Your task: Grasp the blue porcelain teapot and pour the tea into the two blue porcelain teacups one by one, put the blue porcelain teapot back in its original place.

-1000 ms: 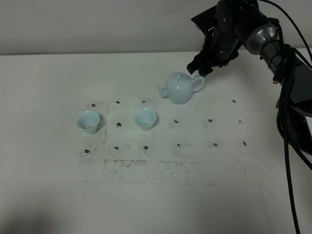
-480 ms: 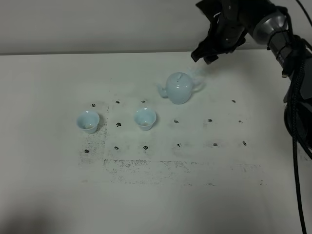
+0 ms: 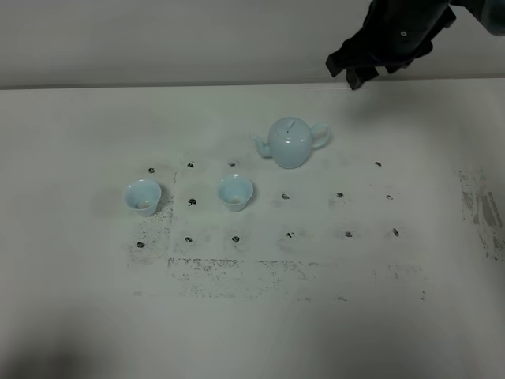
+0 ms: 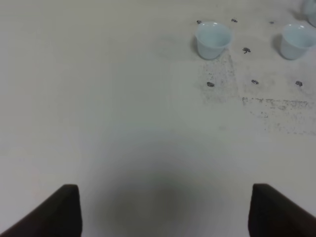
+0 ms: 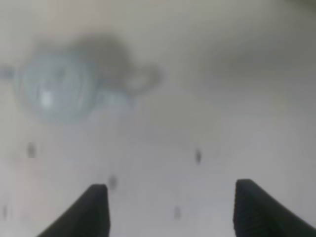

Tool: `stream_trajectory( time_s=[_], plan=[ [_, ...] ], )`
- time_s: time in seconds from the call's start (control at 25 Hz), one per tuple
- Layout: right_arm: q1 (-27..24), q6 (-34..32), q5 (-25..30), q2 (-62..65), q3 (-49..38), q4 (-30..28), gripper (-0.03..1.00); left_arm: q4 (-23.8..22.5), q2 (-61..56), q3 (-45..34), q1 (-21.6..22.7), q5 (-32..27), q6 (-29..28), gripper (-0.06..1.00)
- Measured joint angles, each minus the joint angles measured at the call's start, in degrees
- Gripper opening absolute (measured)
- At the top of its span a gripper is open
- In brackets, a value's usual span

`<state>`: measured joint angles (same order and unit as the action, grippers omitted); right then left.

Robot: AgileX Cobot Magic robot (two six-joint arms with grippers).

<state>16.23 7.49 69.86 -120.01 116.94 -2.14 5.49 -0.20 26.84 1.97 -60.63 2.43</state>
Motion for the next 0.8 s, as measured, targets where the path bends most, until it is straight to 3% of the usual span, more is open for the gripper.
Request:
stream_trajectory(
  time_s=[0.16,0.48,0.8],
  plan=[
    [0.0,1.1,-0.79,3.84,-11.69,0.14,0.52,0.0,0.0,0.0,0.0,0.0,0.0,0.66],
    [0.0,0.92,-29.15,-2.15,-14.59,0.56,0.52,0.0,0.0,0.0,0.0,0.0,0.05,0.66],
    [0.0,0.57,-38.29,-7.96,-14.85,0.59,0.52,0.0,0.0,0.0,0.0,0.0,0.05,0.66]
  ],
)
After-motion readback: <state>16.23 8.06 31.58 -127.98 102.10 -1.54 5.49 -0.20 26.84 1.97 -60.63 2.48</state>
